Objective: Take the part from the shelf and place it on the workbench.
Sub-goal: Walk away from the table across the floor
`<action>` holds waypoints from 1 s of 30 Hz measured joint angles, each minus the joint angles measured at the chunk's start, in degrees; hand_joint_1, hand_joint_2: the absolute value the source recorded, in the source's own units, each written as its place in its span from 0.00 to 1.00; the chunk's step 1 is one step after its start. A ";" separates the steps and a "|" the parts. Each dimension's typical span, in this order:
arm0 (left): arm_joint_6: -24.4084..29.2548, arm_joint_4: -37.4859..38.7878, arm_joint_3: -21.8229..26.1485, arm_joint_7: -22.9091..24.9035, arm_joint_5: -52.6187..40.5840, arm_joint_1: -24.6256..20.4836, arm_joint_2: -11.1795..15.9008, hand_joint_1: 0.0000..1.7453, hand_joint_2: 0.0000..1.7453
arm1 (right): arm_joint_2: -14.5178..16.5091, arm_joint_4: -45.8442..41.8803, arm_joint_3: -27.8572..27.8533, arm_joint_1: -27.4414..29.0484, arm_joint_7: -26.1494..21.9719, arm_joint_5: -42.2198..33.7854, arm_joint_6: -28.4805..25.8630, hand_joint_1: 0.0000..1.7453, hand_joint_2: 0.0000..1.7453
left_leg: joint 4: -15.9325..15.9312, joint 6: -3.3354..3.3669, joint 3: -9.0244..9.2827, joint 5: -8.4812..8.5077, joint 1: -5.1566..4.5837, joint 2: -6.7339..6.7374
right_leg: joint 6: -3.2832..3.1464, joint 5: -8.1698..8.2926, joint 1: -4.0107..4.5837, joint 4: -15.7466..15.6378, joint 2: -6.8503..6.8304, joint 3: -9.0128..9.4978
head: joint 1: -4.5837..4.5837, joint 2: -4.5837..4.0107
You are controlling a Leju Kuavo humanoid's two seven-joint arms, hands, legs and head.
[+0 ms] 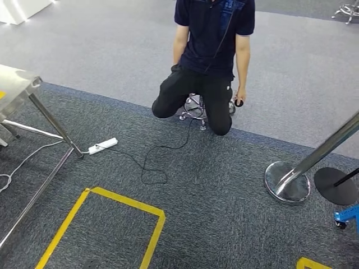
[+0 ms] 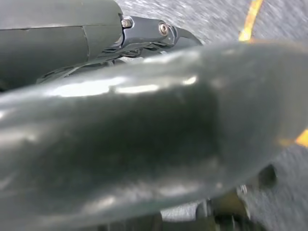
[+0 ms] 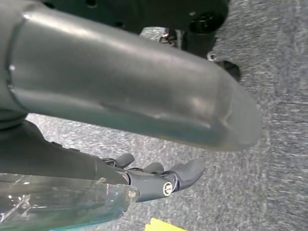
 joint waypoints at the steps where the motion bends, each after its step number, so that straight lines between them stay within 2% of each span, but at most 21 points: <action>1: -1.64 0.05 0.09 -0.60 0.14 -0.10 -0.01 0.00 0.00 | 0.01 0.03 0.00 -0.01 -0.09 -0.05 0.01 0.00 0.00 | 0.00 -0.24 0.07 0.01 0.02 0.41 | -0.44 0.20 0.01 0.03 0.63 -0.04 | -0.10 0.00; 2: -3.15 0.09 0.17 -1.23 0.13 -0.23 0.09 0.00 0.00 | 0.01 0.05 0.00 0.01 -0.15 -0.10 0.02 0.00 0.00 | 0.01 -0.53 0.11 -0.05 0.08 0.72 | -0.85 0.35 -0.02 0.00 1.17 -0.16 | -0.14 0.00; 4: -4.89 0.10 0.27 -2.26 -0.26 -0.49 0.34 0.00 0.00 | 0.01 0.10 -0.01 0.04 -0.18 -0.30 0.04 0.00 0.00 | 1.70 -1.21 -0.50 -1.60 0.33 -0.75 | -1.57 0.69 -0.21 -0.20 2.22 -0.29 | -0.21 0.00; 6: -5.27 0.13 0.28 -2.92 -0.77 -0.58 0.72 0.00 0.00 | 0.01 0.13 -0.02 -0.06 -0.15 -0.53 0.06 0.00 0.00 | 7.99 -1.70 -3.21 -5.41 0.60 -3.35 | -2.04 0.91 -0.38 -0.30 3.36 -0.51 | -0.37 0.00; 7: -5.35 0.15 0.29 -3.12 -0.92 -0.53 0.92 0.00 0.00 | 0.01 0.13 -0.02 -0.11 -0.13 -0.62 0.07 0.00 0.00 | 12.05 -1.80 -5.09 -7.28 0.67 -4.00 | -2.18 0.98 -0.40 -0.30 4.00 -0.67 | -0.43 0.00; 8: -5.34 0.16 0.30 -3.22 -0.97 -0.45 1.14 0.00 0.25 | 0.01 0.13 -0.02 -0.10 -0.10 -0.66 0.08 0.00 0.00 | 15.15 -1.85 -6.58 -8.28 0.69 -4.23 | -2.25 1.05 -0.40 -0.30 4.71 -0.79 | -0.43 0.00; 9: -5.29 0.16 0.31 -3.34 -1.07 -0.39 1.35 0.00 0.50 | 0.01 0.14 -0.03 -0.03 -0.07 -0.70 0.09 0.00 0.00 | 16.32 -1.84 -7.22 -8.06 0.70 -4.31 | -2.25 1.12 -0.41 -0.30 5.45 -0.86 | -0.44 0.00; 10: -5.20 0.16 0.32 -3.50 -1.18 -0.36 1.53 0.00 0.75 | 0.01 0.15 -0.04 0.04 -0.04 -0.76 0.08 0.00 0.00 | 15.34 -1.79 -6.85 -6.75 0.74 -4.40 | -2.18 1.20 -0.43 -0.29 6.18 -0.88 | -0.43 0.00; 11: -4.92 0.16 0.32 -3.71 -1.39 -0.37 1.68 0.00 1.00 | 0.01 0.16 -0.05 0.08 -0.01 -0.87 0.06 0.00 0.00 | 12.34 -1.72 -5.47 -4.64 0.80 -4.67 | -2.06 1.28 -0.49 -0.29 6.90 -0.88 | -0.43 0.00; 12: -4.47 0.17 0.32 -3.91 -1.66 -0.42 1.84 0.00 1.00 | 0.01 0.16 -0.07 0.07 0.02 -0.99 0.05 0.00 0.00 | 8.38 -1.66 -3.61 -2.49 0.95 -5.61 | -1.88 1.38 -0.54 -0.28 7.55 -0.90 | -0.44 0.00; 14: -3.11 0.25 0.33 -3.97 -2.34 -0.55 1.98 0.00 1.00 | 0.01 0.17 -0.09 -0.10 0.05 -1.17 0.04 0.00 0.00 | 1.99 -1.58 -0.75 -0.32 1.34 -8.21 | -1.30 1.61 -0.50 -0.10 8.75 -1.29 | -0.45 0.00; 15: -2.50 0.28 0.34 -3.71 -2.68 -0.61 2.00 0.00 1.00 | 0.01 0.17 -0.10 -0.14 0.06 -1.20 0.04 0.00 0.00 | 0.66 -1.48 -0.25 -0.23 1.41 -9.14 | -0.93 1.78 -0.51 -0.09 9.25 -1.57 | -0.48 0.00; 17: -1.67 0.35 0.34 -3.04 -3.26 -0.64 1.90 0.00 1.00 | 0.01 0.17 -0.12 0.02 0.09 -1.23 -0.01 0.00 0.00 | 0.26 -0.89 -0.26 -0.27 1.27 -8.72 | -0.10 2.20 -0.73 -0.39 10.23 -2.11 | -0.49 0.00; 18: -1.47 0.37 0.34 -2.74 -3.51 -0.67 1.83 0.00 1.00 | 0.01 0.18 -0.13 0.16 0.13 -1.25 -0.06 0.00 0.00 | 0.09 -0.46 -0.21 -0.11 1.24 -8.12 | 0.21 2.12 -0.77 -0.24 9.78 -2.41 | -0.43 0.00; 20: -1.63 0.44 0.35 -2.17 -3.92 -0.65 1.66 0.00 1.00 | 0.02 0.19 -0.15 0.18 0.28 -1.26 -0.12 0.00 0.00 | -0.24 0.37 -0.10 0.13 1.24 -6.73 | 0.66 0.13 -0.63 2.90 7.01 -4.14 | -0.04 0.00; 22: -2.74 0.60 0.36 -1.23 -4.32 -0.53 1.53 0.00 1.00 | 0.08 0.20 -0.14 -0.05 0.46 -1.16 0.04 0.00 0.00 | -0.27 0.82 -0.07 0.05 0.96 -5.19 | 0.89 -3.76 -0.49 10.17 4.18 -7.39 | 0.26 0.00; 24: -3.96 0.76 0.35 -0.33 -4.83 -0.45 1.25 0.00 1.00 | 0.11 0.22 -0.13 -0.08 0.56 -1.01 0.23 0.00 0.00 | -0.25 0.98 -0.01 -0.05 0.70 -3.67 | 1.01 -5.75 -0.48 15.57 3.57 -9.62 | 0.26 0.00; 25: -4.28 0.80 0.35 -0.08 -5.06 -0.47 1.05 0.00 1.00 | 0.11 0.23 -0.13 -0.01 0.60 -0.96 0.26 0.00 0.00 | -0.25 0.99 0.06 -0.10 0.63 -3.04 | 0.98 -5.21 -0.47 15.35 3.45 -9.22 | 0.27 0.00; 26: -4.43 0.82 0.34 0.04 -5.26 -0.51 0.87 0.00 1.00 | 0.11 0.23 -0.13 0.06 0.63 -0.93 0.27 0.00 0.00 | -0.24 0.94 0.20 -0.19 0.60 -2.44 | 0.88 -3.77 -0.44 12.89 3.18 -7.65 | 0.28 0.00; 28: -4.46 0.82 0.34 0.11 -5.49 -0.57 0.63 0.00 1.00 | 0.11 0.23 -0.13 -0.03 0.66 -0.91 0.27 0.00 0.00 | -0.16 0.57 0.59 -0.50 0.43 -1.37 | 0.45 -0.71 -0.17 4.97 1.34 -2.91 | 0.31 0.00; 30: -4.45 0.83 0.34 0.12 -5.55 -0.60 0.57 0.00 1.00 | 0.14 0.25 -0.13 -0.28 0.65 -0.89 0.30 0.00 0.00 | 0.00 0.06 0.81 -0.78 0.13 -0.48 | -0.28 0.37 0.13 0.46 0.08 -0.30 | 0.20 0.00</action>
